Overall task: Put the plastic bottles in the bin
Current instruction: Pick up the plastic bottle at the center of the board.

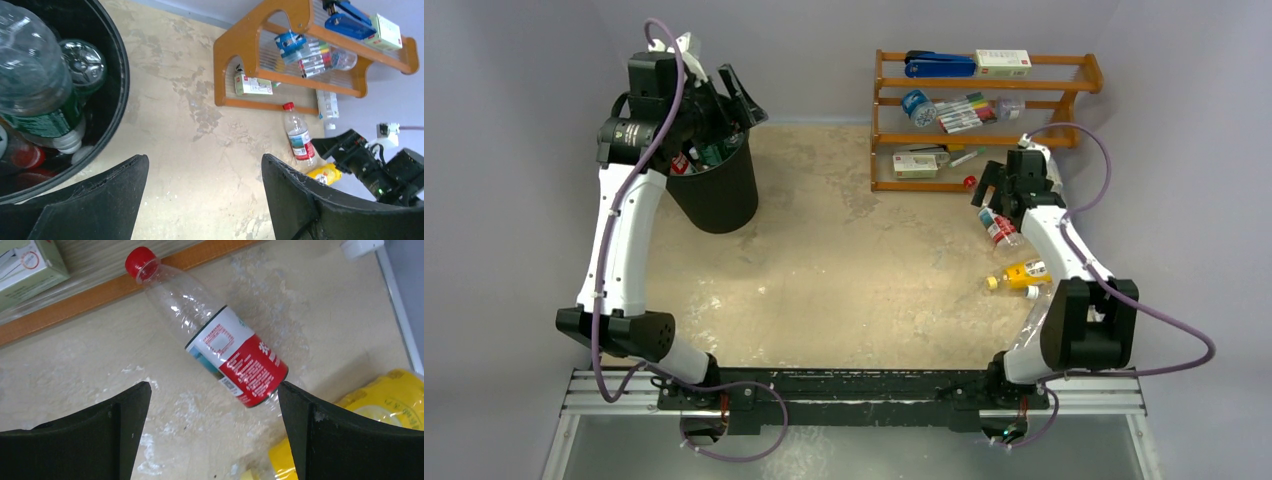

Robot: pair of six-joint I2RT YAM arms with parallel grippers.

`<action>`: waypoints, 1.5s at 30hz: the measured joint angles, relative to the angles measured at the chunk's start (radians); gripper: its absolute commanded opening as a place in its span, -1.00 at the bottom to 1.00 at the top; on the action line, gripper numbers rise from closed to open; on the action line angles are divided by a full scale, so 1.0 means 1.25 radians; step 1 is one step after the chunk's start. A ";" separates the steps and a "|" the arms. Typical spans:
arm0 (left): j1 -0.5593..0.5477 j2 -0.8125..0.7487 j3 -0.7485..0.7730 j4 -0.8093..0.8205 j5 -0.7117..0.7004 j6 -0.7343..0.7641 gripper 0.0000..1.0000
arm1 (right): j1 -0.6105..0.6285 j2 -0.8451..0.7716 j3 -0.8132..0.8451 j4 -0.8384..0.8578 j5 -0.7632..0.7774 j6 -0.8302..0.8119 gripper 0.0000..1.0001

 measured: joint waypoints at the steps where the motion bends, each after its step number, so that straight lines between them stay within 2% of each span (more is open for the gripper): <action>1: -0.007 -0.002 -0.007 0.000 0.000 0.000 0.66 | -0.002 0.011 0.000 0.014 0.003 -0.016 1.00; 9: -0.038 -0.009 -0.057 -0.003 -0.013 0.001 0.69 | -0.013 0.159 0.072 0.056 -0.011 -0.114 1.00; 17: -0.072 -0.010 -0.068 -0.011 -0.031 0.007 0.70 | -0.013 0.293 0.107 0.060 -0.050 -0.148 0.97; 20: -0.080 -0.012 -0.075 -0.016 -0.041 0.008 0.71 | -0.014 0.316 0.107 0.060 -0.054 -0.149 0.85; 24: -0.098 -0.013 -0.076 -0.025 -0.052 0.008 0.71 | -0.014 0.315 0.102 0.069 -0.054 -0.146 0.59; 28: -0.117 -0.030 -0.098 -0.024 -0.055 0.007 0.72 | -0.014 0.276 0.063 0.078 -0.071 -0.137 0.26; 30: -0.121 -0.045 -0.117 -0.024 -0.052 0.006 0.72 | -0.013 0.244 0.041 0.078 -0.093 -0.130 0.19; 40: -0.122 -0.205 -0.298 0.059 0.039 -0.037 0.75 | -0.001 0.005 -0.038 0.079 -0.310 -0.061 0.20; 45: -0.122 -0.268 -0.414 0.152 0.103 -0.094 0.75 | 0.008 -0.110 -0.087 0.163 -0.525 0.070 0.21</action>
